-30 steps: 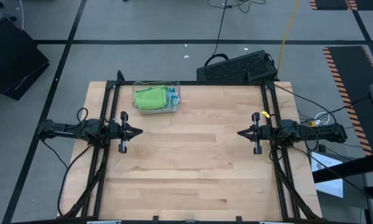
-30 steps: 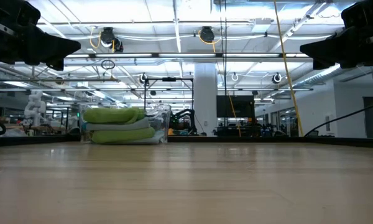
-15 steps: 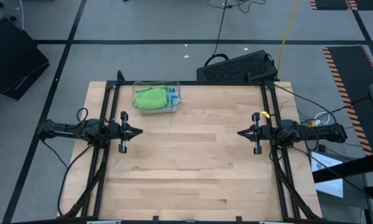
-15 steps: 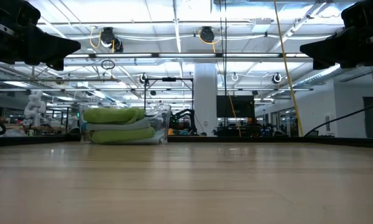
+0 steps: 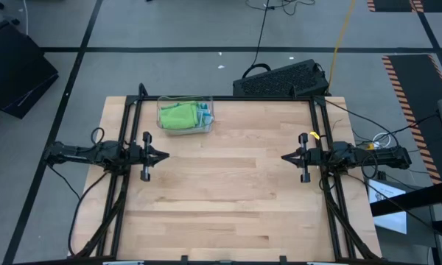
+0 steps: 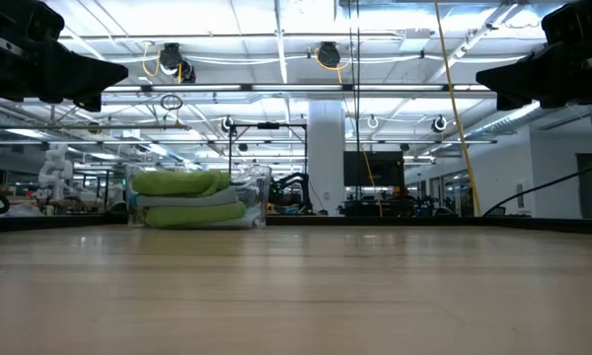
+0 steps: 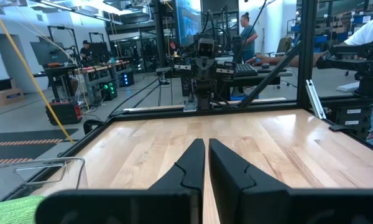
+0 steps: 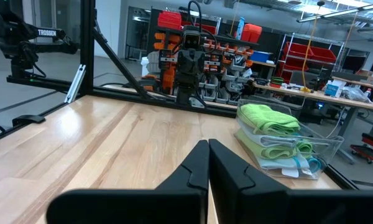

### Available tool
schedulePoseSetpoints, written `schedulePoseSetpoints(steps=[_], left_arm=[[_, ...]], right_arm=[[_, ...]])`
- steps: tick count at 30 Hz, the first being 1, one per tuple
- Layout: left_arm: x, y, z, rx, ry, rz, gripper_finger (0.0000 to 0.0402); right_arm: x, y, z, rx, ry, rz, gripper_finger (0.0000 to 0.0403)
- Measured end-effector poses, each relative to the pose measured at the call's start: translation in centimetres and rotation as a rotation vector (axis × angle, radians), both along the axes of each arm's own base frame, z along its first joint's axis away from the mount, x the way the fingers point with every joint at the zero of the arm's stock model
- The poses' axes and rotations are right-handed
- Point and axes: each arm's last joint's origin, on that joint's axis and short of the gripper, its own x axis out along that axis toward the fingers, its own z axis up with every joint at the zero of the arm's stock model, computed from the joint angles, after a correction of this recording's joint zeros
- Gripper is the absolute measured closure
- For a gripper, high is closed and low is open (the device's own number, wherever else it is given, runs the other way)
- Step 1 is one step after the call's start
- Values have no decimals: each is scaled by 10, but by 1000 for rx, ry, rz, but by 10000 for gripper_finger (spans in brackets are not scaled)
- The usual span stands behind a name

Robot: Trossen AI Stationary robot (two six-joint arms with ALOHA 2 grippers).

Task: Fold microfiber towels
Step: Return to Home Position

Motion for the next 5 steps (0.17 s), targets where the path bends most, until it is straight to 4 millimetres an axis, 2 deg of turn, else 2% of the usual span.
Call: schedulePoseSetpoints(steps=[5], left_arm=[[0, 0, 0, 0, 0, 0, 376]], right_arm=[[0, 0, 0, 0, 0, 0, 403]])
